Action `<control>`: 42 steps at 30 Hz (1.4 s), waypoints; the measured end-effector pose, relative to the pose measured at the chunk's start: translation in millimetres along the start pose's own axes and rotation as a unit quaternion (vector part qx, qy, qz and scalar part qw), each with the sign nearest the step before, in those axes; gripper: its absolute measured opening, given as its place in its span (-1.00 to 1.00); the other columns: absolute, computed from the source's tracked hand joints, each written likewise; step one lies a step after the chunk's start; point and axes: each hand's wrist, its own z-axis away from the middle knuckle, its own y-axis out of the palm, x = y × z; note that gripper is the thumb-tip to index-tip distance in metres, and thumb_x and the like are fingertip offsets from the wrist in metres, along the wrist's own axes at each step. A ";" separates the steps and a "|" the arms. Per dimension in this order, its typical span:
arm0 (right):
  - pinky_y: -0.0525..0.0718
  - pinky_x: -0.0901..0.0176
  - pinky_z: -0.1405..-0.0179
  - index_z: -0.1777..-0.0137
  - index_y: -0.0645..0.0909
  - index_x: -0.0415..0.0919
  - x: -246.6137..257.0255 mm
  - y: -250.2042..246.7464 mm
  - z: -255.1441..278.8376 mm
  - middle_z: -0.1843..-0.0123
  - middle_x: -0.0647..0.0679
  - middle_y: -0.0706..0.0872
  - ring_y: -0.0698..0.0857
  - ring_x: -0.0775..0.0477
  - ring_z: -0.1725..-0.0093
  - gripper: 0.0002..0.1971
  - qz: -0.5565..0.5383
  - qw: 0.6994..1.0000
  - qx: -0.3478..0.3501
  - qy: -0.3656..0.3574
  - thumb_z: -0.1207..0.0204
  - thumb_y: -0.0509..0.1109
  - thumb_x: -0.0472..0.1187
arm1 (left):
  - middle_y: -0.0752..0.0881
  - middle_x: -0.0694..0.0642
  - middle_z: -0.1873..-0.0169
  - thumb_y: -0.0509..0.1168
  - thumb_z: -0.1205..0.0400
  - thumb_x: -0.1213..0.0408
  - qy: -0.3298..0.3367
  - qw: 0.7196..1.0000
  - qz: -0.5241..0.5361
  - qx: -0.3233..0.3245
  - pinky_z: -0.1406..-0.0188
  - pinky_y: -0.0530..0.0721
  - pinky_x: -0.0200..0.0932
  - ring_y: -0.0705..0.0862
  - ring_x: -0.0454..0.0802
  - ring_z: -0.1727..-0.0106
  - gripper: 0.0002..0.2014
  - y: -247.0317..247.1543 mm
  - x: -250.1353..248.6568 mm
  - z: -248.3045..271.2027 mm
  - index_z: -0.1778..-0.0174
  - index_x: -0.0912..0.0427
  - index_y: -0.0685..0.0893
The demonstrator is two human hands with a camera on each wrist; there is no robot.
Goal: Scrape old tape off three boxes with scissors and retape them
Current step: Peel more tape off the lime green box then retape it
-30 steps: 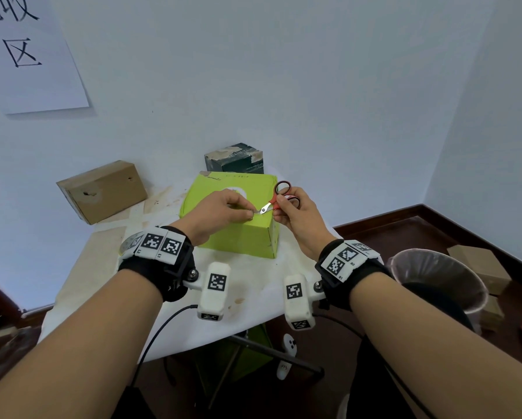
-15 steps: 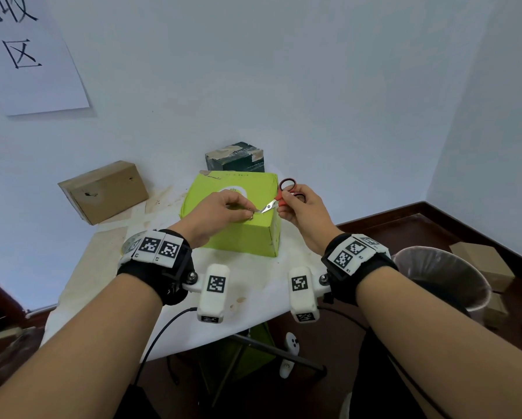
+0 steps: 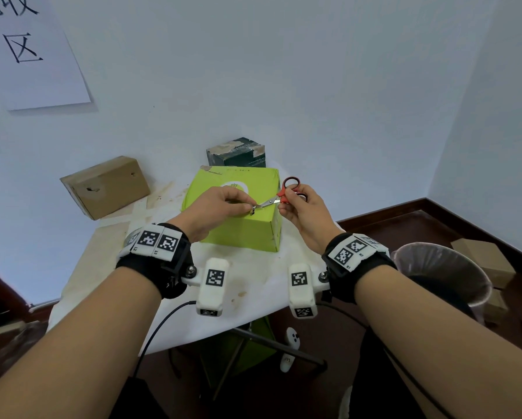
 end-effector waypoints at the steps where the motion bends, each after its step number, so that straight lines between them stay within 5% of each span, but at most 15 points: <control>1: 0.71 0.36 0.27 0.05 0.53 -0.25 0.0 -0.3 -0.1 0.23 -0.13 0.63 0.65 0.15 0.43 -0.94 0.004 1.000 0.001 0.000 -0.67 0.25 -0.34 | 0.74 0.02 0.14 0.37 -0.62 0.41 0.000 1.000 0.000 -0.001 0.03 0.56 -0.42 0.66 -0.21 0.11 -0.90 0.4 0.1 0.0 0.08 0.17 0.77; 5: 0.70 0.36 0.29 0.11 0.55 -0.25 9.0 -2.6 -1.9 0.23 -0.14 0.67 0.63 0.14 0.44 -0.90 0.022 0.999 -0.023 -0.008 -0.64 0.27 -0.37 | 0.73 -0.01 0.16 0.36 -0.62 0.42 0.001 1.000 0.002 -0.002 0.12 0.55 -0.52 0.65 -0.24 0.13 -0.90 1.0 0.2 0.7 0.11 0.16 0.76; 11: 0.58 0.39 0.42 -0.22 0.57 -0.38 9.7 -31.5 -26.3 0.32 -0.05 0.66 0.58 0.12 0.43 -0.76 0.074 0.968 -0.239 0.014 -0.58 0.25 -0.38 | 0.77 0.02 0.10 0.34 -0.62 0.48 0.000 1.000 0.013 0.006 0.05 0.59 -0.46 0.69 -0.19 0.06 -0.88 -1.5 1.0 1.2 -0.02 0.33 0.75; 14: 0.59 0.40 0.50 -0.24 0.41 -0.10 3.6 -43.1 -26.9 0.29 -0.11 0.61 0.57 0.06 0.44 -0.68 0.083 0.966 -0.240 0.043 -0.60 0.17 -0.47 | 0.76 0.04 0.11 0.32 -0.61 0.54 0.004 1.000 0.011 0.003 0.09 0.60 -0.48 0.69 -0.20 0.08 -0.86 -1.2 0.6 0.9 -0.01 0.31 0.74; 17: 0.56 0.36 0.55 -0.21 0.41 -0.15 -2.7 -46.2 -28.7 0.35 -0.11 0.60 0.60 0.06 0.49 -0.69 0.159 0.964 -0.193 0.088 -0.58 0.12 -0.51 | 0.75 0.03 0.10 0.31 -0.61 0.56 0.009 1.000 0.002 -0.004 0.10 0.60 -0.49 0.68 -0.21 0.09 -0.84 -0.2 1.1 0.5 -0.01 0.30 0.74; 21: 0.65 0.11 0.00 -0.34 0.48 -0.38 -18.0 -52.3 -43.1 0.18 -0.17 0.72 0.73 -0.21 -0.04 -0.60 0.233 0.942 -0.201 0.136 -0.49 0.35 -0.43 | 0.74 -0.01 0.10 0.31 -0.61 0.55 0.013 1.000 -0.004 -0.005 0.09 0.59 -0.49 0.67 -0.20 0.08 -0.84 0.9 1.3 -0.2 0.01 0.28 0.75; 24: 0.62 0.23 -0.18 -0.30 0.54 -0.32 -17.7 -56.1 -44.1 -0.19 -0.23 0.69 0.61 -0.19 -0.36 -0.73 0.240 0.940 -0.188 0.155 -0.64 0.29 -0.27 | 0.74 -0.02 0.11 0.31 -0.61 0.55 0.012 1.000 -0.001 -0.006 0.10 0.59 -0.50 0.67 -0.23 0.09 -0.84 1.1 1.5 -0.2 0.01 0.28 0.75; 27: 0.32 0.28 -0.47 -0.46 0.49 -0.22 -5.1 -47.9 -23.6 -0.47 -0.07 0.54 0.42 -0.04 -0.52 -0.62 0.519 0.840 -0.082 0.138 -0.75 0.07 -0.12 | 0.75 -0.03 0.11 0.31 -0.61 0.55 0.013 1.000 0.000 -0.006 0.08 0.59 -0.48 0.68 -0.25 0.09 -0.84 1.6 1.2 -0.4 0.03 0.27 0.75; 29: 0.45 0.29 -0.39 -0.48 0.46 -0.30 -1.8 -48.9 -25.1 -0.44 -0.15 0.57 0.60 -0.02 -0.32 -0.64 0.358 0.902 -0.096 0.220 -0.74 0.09 -0.27 | 0.75 -0.02 0.10 0.31 -0.61 0.55 0.013 1.000 -0.002 -0.005 0.08 0.59 -0.48 0.67 -0.24 0.08 -0.84 1.5 1.1 -0.6 0.04 0.24 0.75; 30: 0.61 0.24 -0.25 -0.45 0.46 -0.38 -3.8 -52.5 -25.9 -0.34 -0.25 0.64 0.70 -0.03 -0.08 -0.65 0.279 0.930 -0.101 0.217 -0.70 0.13 -0.39 | 0.74 -0.02 0.09 0.31 -0.61 0.54 0.014 1.000 -0.003 -0.004 0.08 0.59 -0.50 0.67 -0.23 0.08 -0.84 1.4 0.9 -0.4 0.05 0.23 0.75; 32: 0.74 0.12 -0.02 -0.35 0.54 -0.33 -10.3 -56.0 -29.4 -0.07 -0.27 0.70 0.72 -0.09 0.14 -0.65 0.283 0.933 -0.128 0.182 -0.58 0.23 -0.48 | 0.74 -0.03 0.09 0.31 -0.62 0.54 0.016 1.000 -0.004 -0.002 0.07 0.59 -0.51 0.67 -0.23 0.06 -0.83 1.2 0.8 0.2 0.06 0.21 0.75; 35: 0.71 0.05 0.06 -0.03 0.66 0.05 -6.6 -51.1 -33.3 -0.16 -0.16 0.64 0.66 -0.21 -0.08 -0.68 0.398 0.899 -0.161 0.083 -0.45 0.26 -0.38 | 0.74 -0.02 0.06 0.32 -0.62 0.53 0.018 1.000 -0.003 -0.003 0.02 0.60 -0.47 0.68 -0.22 0.04 -0.84 1.2 1.1 0.8 0.04 0.23 0.75; 38: 0.50 0.23 0.07 -0.04 0.71 -0.10 13.3 -25.1 -25.0 -0.06 -0.05 0.65 0.59 -0.02 0.01 -0.73 0.348 0.930 -0.108 -0.042 -0.49 0.29 -0.41 | 0.73 -0.02 0.07 0.32 -0.62 0.53 0.016 1.000 0.000 -0.006 0.02 0.62 -0.47 0.67 -0.21 0.05 -0.85 1.3 1.3 1.0 0.02 0.25 0.75; 42: 0.50 0.35 0.07 0.11 0.74 -0.11 30.3 7.9 -14.5 0.14 0.13 0.67 0.61 0.09 0.10 -0.86 0.360 0.928 0.025 -0.089 -0.52 0.39 -0.34 | 0.73 -0.02 0.10 0.32 -0.61 0.55 0.020 1.000 0.002 -0.003 0.04 0.61 -0.49 0.68 -0.21 0.06 -0.85 1.5 0.8 2.1 0.03 0.27 0.75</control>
